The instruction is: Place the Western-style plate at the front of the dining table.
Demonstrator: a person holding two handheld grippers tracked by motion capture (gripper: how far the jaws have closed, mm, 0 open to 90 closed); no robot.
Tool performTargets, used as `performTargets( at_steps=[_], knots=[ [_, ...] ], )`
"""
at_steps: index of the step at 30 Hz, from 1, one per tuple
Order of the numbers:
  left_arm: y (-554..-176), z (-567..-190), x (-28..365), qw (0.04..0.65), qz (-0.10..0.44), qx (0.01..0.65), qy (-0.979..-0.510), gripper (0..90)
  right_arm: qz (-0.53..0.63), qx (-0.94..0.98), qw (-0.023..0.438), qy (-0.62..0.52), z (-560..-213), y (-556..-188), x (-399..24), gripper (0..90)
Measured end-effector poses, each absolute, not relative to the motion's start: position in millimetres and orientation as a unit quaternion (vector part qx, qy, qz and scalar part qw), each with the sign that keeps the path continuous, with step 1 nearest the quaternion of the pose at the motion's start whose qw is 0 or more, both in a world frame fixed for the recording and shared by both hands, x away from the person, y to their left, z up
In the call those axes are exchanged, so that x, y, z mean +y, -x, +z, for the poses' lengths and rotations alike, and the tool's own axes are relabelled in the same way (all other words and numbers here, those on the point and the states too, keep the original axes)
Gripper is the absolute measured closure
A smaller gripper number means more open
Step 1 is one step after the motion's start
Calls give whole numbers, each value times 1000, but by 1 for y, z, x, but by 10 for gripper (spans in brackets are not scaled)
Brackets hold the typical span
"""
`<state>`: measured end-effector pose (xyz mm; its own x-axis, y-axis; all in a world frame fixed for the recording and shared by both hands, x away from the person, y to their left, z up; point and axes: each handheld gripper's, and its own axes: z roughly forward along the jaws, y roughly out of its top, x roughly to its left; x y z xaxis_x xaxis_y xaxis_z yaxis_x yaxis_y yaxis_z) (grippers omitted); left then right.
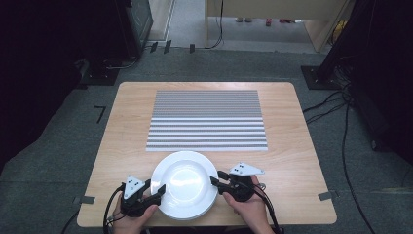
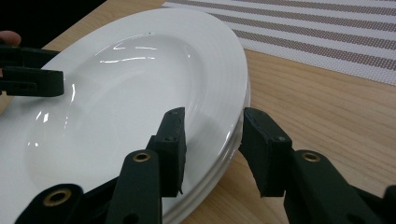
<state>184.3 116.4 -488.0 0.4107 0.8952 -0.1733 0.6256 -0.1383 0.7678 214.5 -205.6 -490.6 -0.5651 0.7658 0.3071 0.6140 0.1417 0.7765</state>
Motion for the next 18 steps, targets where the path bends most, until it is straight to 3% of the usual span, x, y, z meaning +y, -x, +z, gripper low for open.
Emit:
performTargets(
  at_steps=[11, 18],
  knots=[
    [-185, -489, 118, 403, 165, 517, -737, 456, 484, 747, 51, -453, -491, -218, -217, 702],
    [-185, -490, 118, 404, 166, 516, -737, 458, 484, 743, 39, -461, -492, -219, -217, 698]
  ],
)
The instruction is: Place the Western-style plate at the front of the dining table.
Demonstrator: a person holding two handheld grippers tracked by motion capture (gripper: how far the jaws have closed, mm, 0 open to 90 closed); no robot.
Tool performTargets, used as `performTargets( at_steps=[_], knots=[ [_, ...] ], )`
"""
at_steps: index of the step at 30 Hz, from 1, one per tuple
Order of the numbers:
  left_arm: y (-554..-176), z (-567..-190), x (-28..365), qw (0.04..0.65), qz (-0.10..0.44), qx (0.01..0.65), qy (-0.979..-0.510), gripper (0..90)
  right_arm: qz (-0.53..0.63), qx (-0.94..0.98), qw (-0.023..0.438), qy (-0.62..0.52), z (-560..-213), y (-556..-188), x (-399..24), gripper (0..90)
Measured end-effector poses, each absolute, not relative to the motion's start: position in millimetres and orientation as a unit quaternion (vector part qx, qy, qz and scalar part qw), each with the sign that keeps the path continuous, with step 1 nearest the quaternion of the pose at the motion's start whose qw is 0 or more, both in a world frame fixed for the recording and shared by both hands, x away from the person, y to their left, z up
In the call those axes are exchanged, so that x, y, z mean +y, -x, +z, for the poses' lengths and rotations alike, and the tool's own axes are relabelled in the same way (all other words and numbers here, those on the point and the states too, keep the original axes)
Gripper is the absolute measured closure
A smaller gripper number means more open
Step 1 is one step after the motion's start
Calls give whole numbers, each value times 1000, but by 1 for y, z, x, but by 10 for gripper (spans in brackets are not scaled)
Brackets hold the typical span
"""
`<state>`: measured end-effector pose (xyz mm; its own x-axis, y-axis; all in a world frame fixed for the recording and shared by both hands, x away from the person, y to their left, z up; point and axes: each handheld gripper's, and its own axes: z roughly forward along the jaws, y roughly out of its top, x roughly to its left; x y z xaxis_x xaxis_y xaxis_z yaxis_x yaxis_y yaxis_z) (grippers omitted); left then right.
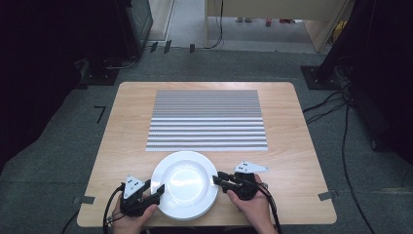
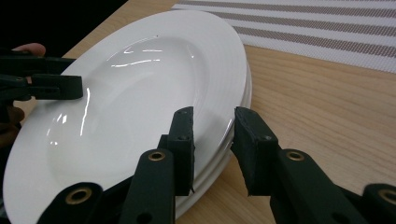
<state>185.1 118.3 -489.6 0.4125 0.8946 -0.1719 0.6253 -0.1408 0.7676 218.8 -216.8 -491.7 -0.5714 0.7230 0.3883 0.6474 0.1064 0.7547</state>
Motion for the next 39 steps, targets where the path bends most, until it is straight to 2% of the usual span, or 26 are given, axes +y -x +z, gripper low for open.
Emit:
performTargets(
  at_steps=[3, 10, 23, 25, 31, 37, 39],
  knots=[
    [-185, -490, 119, 405, 166, 516, -736, 458, 481, 739, 10, -471, -493, -222, -219, 673],
    [-185, -490, 119, 406, 162, 516, -736, 455, 463, 754, 11, -465, -487, -220, -218, 673],
    [-185, -490, 118, 405, 166, 519, -734, 456, 472, 739, -27, -480, -492, -225, -223, 669],
    [-185, -490, 118, 405, 167, 518, -734, 458, 476, 736, -22, -481, -491, -225, -223, 712],
    [-184, -490, 117, 404, 172, 519, -734, 462, 479, 736, -19, -479, -490, -226, -224, 734],
    [-185, -491, 117, 405, 171, 516, -735, 457, 505, 704, -52, -496, -491, -229, -231, 742],
    [-185, -491, 117, 405, 171, 516, -735, 456, 505, 685, -66, -520, -494, -230, -233, 780]
  ],
)
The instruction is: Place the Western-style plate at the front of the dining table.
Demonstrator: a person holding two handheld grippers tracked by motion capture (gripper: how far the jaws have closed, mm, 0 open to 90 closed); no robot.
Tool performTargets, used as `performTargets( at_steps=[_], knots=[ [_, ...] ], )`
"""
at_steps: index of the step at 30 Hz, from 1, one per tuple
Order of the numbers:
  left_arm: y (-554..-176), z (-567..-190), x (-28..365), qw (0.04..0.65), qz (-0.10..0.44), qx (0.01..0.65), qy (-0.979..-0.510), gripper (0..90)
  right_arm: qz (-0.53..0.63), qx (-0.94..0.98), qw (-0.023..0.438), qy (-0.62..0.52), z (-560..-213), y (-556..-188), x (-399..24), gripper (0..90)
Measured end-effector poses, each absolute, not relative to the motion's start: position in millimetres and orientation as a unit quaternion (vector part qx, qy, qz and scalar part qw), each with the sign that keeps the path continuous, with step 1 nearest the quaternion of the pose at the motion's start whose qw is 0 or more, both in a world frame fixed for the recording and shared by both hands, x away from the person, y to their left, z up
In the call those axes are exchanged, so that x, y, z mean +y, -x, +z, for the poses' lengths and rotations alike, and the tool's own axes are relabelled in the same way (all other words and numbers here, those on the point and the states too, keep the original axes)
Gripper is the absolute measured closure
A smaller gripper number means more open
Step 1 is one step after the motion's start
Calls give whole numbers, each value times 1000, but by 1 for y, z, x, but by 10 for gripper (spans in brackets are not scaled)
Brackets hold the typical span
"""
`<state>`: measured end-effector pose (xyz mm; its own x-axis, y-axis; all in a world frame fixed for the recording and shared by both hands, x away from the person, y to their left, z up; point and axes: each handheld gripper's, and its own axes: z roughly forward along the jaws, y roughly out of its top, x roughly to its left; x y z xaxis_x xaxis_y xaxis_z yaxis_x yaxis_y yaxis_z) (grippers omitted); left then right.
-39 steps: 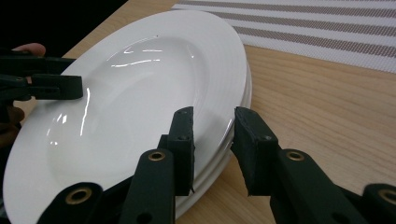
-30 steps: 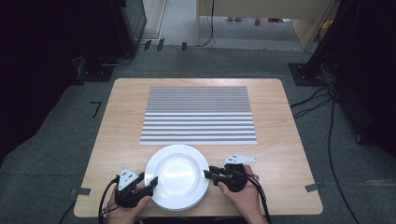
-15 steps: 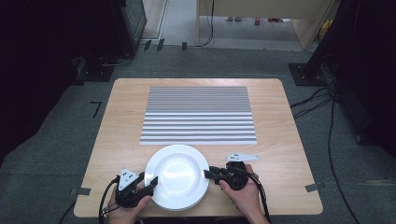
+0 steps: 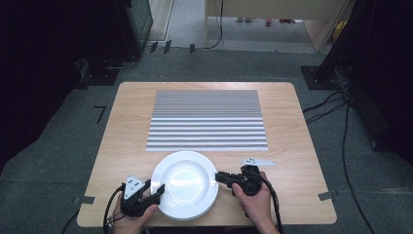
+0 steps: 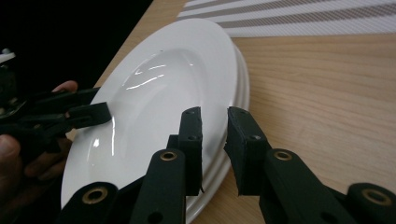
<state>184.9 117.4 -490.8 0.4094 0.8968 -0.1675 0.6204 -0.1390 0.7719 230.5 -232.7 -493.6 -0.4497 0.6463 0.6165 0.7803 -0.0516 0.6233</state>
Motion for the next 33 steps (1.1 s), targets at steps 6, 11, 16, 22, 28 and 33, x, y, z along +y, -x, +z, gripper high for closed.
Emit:
performTargets(
  at_steps=[6, 11, 16, 22, 28, 33],
  knots=[
    [-185, -491, 118, 405, 168, 516, -735, 454, -521, -642, 99, 553, -500, -230, -236, 803],
    [-185, -491, 117, 405, 171, 516, -735, 455, -529, -622, 101, 568, -504, -229, -235, 833],
    [-184, -491, 117, 404, 173, 516, -735, 456, -535, -612, 109, 572, -506, -231, -236, 836],
    [-184, -491, 117, 404, 174, 517, -735, 461, -554, -599, 116, 566, -506, -231, -237, 850],
    [-185, -491, 118, 407, 167, 520, -732, 467, -571, -591, 124, 556, -503, -231, -232, 829],
    [-186, -492, 120, 410, 159, 524, -729, 465, -578, -595, 105, 549, -502, -230, -229, 828]
  ],
)
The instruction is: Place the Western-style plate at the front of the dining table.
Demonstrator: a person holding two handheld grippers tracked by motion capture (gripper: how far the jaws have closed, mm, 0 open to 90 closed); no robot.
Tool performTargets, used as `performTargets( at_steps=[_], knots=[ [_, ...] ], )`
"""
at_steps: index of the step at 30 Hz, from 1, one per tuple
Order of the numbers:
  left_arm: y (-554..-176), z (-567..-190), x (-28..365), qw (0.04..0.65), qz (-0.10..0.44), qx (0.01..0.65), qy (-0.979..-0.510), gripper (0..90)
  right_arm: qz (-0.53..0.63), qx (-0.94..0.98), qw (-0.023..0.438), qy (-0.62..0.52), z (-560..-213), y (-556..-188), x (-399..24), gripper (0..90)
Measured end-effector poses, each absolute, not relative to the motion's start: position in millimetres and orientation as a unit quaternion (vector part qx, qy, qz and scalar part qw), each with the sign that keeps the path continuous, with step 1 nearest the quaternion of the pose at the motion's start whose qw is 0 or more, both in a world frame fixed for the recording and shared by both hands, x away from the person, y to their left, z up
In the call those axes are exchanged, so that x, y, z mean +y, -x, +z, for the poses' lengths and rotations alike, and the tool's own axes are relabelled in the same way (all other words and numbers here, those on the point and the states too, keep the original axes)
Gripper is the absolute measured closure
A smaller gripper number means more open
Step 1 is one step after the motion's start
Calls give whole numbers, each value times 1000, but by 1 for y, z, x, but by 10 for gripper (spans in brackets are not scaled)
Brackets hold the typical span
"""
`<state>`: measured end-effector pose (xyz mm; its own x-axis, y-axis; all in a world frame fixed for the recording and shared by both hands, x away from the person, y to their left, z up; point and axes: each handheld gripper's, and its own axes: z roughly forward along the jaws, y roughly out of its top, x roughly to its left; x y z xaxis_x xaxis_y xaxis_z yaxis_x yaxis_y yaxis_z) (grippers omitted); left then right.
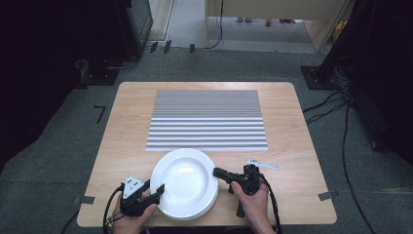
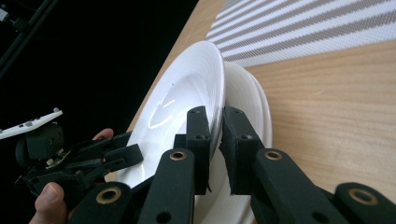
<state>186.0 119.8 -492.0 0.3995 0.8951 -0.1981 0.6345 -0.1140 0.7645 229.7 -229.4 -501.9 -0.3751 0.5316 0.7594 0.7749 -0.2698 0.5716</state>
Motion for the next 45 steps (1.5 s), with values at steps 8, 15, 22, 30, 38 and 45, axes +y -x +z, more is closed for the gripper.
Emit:
performTargets(
  at_steps=[8, 15, 22, 30, 38, 45],
  knots=[
    [-187, -493, 121, 416, 157, 527, -725, 470, -595, -603, 77, 525, -500, -230, -227, 833],
    [-185, -492, 123, 426, 157, 532, -715, 506, -599, -604, 60, 522, -501, -231, -224, 833],
    [-183, -492, 126, 439, 155, 540, -701, 542, -596, -589, 81, 539, -507, -235, -222, 835],
    [-181, -491, 127, 448, 156, 543, -693, 564, -598, -581, 98, 544, -511, -238, -217, 825],
    [-178, -489, 128, 461, 169, 542, -682, 586, -602, -583, 91, 538, -511, -237, -214, 823],
    [-177, -487, 130, 473, 172, 541, -673, 606, -605, -583, 80, 537, -510, -235, -213, 819]
  ],
)
